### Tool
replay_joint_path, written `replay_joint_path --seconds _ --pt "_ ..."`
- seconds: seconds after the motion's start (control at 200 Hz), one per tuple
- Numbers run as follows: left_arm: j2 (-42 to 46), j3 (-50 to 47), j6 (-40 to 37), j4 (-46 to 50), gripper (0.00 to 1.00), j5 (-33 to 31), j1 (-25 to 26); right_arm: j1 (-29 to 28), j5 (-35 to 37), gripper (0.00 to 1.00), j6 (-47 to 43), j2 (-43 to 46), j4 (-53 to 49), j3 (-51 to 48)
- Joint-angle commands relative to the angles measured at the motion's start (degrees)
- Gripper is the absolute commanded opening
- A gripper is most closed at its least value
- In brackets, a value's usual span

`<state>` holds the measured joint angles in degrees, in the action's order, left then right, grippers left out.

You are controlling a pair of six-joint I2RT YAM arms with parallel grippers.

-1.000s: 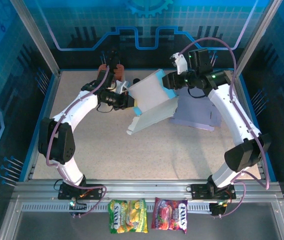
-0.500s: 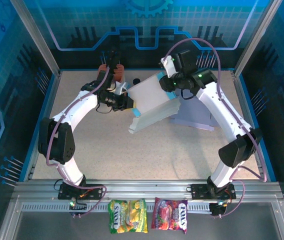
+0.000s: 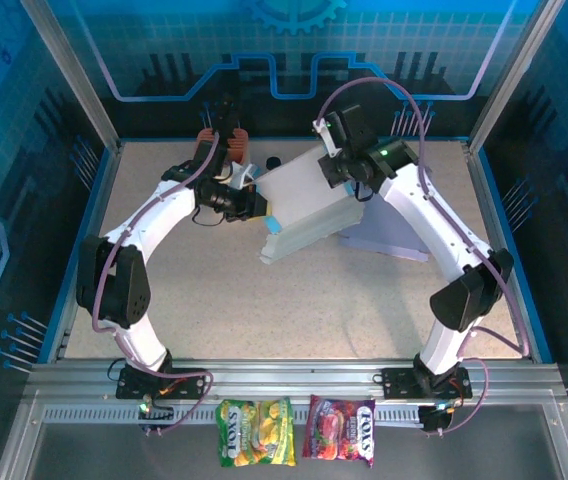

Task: Fold the paper box

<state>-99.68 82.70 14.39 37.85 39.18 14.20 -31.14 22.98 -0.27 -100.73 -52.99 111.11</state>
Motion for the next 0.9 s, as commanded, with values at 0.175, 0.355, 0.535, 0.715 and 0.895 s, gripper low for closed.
replay_joint_path --seconds 0.175,0.355,0.535,0.715,0.895 --pt "2.3 3.0 -1.1 1.0 0.0 -0.3 -0.2 -1.5 3.8 0.17 1.1 -3.3 -6.6 3.5" --pt "2.0 3.4 -1.1 1.0 0.0 -0.4 -0.1 -1.0 2.2 0.19 1.9 -4.0 -7.5 3.8" --pt "1.8 3.5 -1.3 1.2 0.0 -0.4 -0.1 -0.8 2.4 0.21 2.3 -5.0 -8.5 4.7" --pt "1.7 3.6 -1.2 1.2 0.0 -0.5 -0.1 -0.6 1.4 0.21 2.8 -5.3 -9.2 4.7" --pt "1.5 3.9 -1.1 1.1 0.0 -0.4 -0.1 -0.4 1.6 0.18 3.2 -5.3 -9.3 4.3"
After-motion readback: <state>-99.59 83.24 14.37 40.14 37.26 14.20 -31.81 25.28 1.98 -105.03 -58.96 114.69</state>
